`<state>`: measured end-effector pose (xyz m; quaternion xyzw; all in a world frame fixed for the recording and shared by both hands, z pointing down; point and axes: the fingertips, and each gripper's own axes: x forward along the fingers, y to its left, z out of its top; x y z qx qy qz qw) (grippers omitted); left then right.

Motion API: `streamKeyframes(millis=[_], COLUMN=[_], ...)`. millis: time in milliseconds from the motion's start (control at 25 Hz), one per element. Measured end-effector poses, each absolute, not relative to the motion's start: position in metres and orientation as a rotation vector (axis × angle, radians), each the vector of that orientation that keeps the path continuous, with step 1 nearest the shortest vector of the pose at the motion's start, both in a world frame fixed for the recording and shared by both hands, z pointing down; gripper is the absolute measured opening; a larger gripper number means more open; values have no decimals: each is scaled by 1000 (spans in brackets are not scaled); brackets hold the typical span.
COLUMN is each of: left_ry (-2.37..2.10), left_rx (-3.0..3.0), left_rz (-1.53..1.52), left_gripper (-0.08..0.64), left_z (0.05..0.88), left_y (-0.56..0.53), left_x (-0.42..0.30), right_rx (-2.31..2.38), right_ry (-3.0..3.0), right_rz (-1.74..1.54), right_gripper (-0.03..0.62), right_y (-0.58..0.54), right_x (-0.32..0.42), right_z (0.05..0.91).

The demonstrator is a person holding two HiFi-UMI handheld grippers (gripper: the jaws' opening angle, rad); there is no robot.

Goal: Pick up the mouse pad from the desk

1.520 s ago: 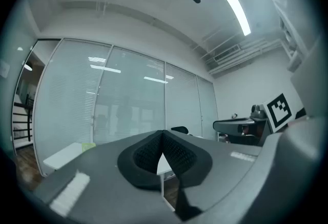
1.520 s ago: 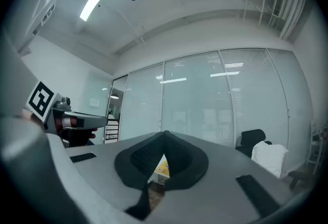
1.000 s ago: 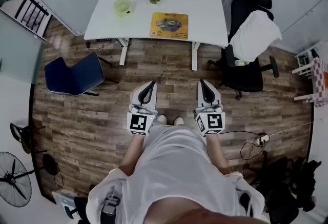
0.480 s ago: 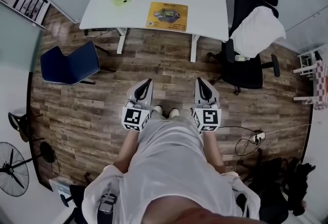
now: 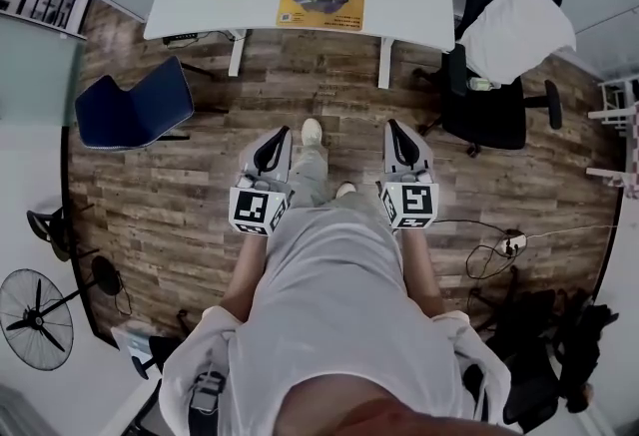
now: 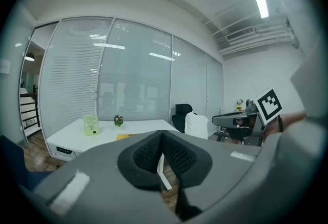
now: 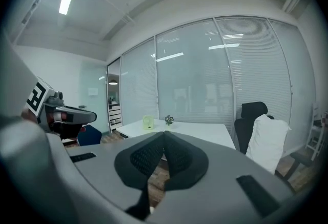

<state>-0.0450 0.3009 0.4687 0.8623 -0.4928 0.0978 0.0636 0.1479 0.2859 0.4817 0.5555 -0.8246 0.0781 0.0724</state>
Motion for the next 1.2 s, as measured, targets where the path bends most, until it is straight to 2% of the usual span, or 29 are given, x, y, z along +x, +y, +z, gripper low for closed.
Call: streamKeyframes(millis=[280,800,1200], left_ry=[-1449,-1358,-1342], left_rx=[2624,2649,2663], left_rz=[222,131,199], left_gripper=[-11,-11,-11], left_z=[479,469,479], left_y=[209,-36,-122], left_x=[-51,-123,-129], right_rx=[1687,1718,1770], right_ry=[-2424,-2271,-2178], right_rz=[203,330,463], right_gripper=[3,18,21], right_y=[204,-23,-106], right_x=[143,84,94], right_z=[486,494,532])
